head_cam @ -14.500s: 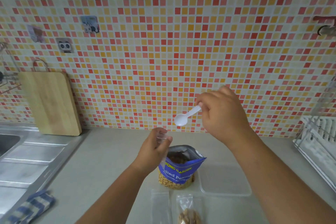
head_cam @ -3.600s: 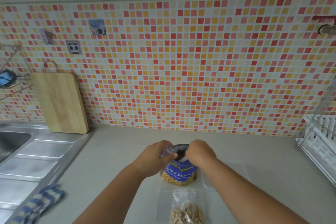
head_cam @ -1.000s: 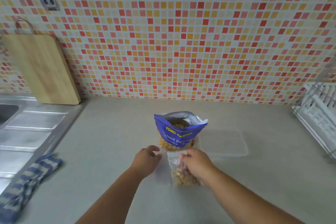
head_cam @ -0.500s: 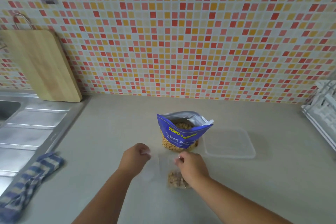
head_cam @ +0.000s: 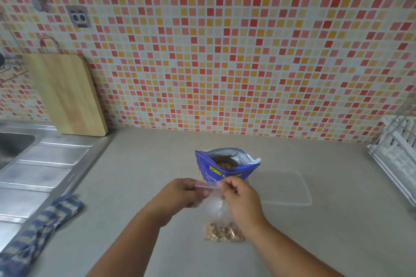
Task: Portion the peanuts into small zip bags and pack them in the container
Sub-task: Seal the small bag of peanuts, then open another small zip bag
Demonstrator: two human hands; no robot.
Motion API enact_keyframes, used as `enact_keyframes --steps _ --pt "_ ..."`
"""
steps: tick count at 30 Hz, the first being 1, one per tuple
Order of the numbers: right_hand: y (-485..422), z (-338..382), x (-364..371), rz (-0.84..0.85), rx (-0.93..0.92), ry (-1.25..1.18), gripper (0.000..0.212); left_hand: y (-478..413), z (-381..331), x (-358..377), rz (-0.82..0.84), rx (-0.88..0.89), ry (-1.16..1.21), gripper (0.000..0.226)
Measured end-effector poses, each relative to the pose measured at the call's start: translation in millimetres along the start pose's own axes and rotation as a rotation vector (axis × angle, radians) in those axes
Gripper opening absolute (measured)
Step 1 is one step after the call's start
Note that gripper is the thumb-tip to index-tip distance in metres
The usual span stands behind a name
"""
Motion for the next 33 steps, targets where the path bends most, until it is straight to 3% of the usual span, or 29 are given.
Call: enact_keyframes --steps 2,7,12,16,21,22,26,31,33 --pt "-2 4 -9 -0.006 0.003 -0.023 0.024 2 -9 6 -0.074 0.081 -0.038 0.007" --pt "1 25 -34 -0.019 -0.031 -0.138 0.013 8 -40 12 -0.338 0.445 -0.45 0.038" --pt "6 47 -33 0.113 -0.09 0.133 0.013 16 -59 29 -0.375 0.692 -0.745 0.027" --pt "3 50 -37 0.123 -0.071 0.184 0.014 23 -63 41 -0.353 0.794 -0.919 0.02" --pt "-3 57 -41 0.182 -0.143 0.321 0.031 22 -67 47 -0.127 0.646 -0.797 0.076" --pt "-4 59 -40 0.211 -0.161 0.347 0.029 23 -71 49 -0.1 0.637 -0.811 0.075" --pt "-7 67 -40 0.274 -0.227 0.4 0.028 26 -85 56 -0.036 0.672 -0.78 0.037" --pt "-12 77 -45 0.285 -0.277 0.429 0.027 16 -82 51 -0.019 0.613 -0.699 0.034" --pt "-19 82 -54 0.215 -0.284 0.421 0.028 11 -79 46 -0.048 0.58 -0.705 0.034"
Point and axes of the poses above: each hand's wrist, its own y-axis away from the middle knuckle, its own x-axis out of the palm, z = x × y, the point moved 7 cm from there along -y, towards the middle knuckle, and after that the axes turned 12 degrees about y, right-handed, at the moved point
